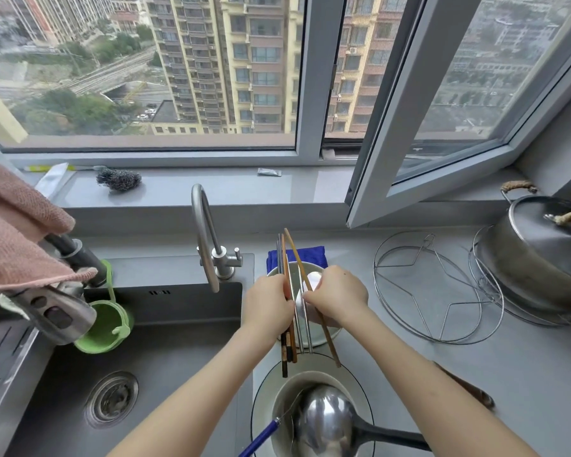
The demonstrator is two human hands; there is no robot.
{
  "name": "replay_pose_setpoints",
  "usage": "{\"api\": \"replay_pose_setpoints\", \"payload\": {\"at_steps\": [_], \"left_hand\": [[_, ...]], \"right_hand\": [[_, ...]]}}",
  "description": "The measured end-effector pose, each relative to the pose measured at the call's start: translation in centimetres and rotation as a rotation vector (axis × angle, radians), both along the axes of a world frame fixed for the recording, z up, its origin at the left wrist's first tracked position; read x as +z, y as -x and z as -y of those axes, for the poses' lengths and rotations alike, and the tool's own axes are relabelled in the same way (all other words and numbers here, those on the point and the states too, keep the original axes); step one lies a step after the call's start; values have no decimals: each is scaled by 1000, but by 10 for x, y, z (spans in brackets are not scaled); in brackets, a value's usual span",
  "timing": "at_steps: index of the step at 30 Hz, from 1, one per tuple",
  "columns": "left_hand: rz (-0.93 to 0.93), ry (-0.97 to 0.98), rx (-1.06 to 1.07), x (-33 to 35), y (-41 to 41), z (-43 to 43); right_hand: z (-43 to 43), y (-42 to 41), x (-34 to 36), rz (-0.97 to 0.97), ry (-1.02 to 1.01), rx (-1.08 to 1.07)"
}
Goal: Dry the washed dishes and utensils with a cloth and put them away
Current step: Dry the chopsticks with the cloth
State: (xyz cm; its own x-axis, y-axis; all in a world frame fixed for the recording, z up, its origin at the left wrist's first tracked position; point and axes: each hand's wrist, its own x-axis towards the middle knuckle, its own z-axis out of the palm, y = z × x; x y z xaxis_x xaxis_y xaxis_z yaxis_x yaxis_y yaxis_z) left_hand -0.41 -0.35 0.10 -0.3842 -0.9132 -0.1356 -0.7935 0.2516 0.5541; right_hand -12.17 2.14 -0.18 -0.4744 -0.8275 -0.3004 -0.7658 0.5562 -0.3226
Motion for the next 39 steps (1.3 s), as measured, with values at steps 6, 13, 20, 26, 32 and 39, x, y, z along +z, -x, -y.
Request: {"api": "replay_pose_setpoints", "payload": {"at_steps": [6, 13, 20, 26, 32, 39], "left_hand": [[-48, -5, 34, 3, -1, -4], [65, -130, 80, -8, 0, 8], [109, -328, 93, -3, -6, 27], [13, -432, 138, -6, -11, 34], [-67, -408, 159, -2, -17, 26], [-279, -492, 74, 39, -26, -3]], "right_hand": [[-11, -2, -4, 44, 73, 1], [-13, -15, -12, 182, 128, -17], [-4, -34, -14, 233, 8, -37], [0, -42, -8, 264, -39, -81], [-1, -40, -8, 385, 30, -166], [-22, -29, 27, 810, 294, -282]]}}
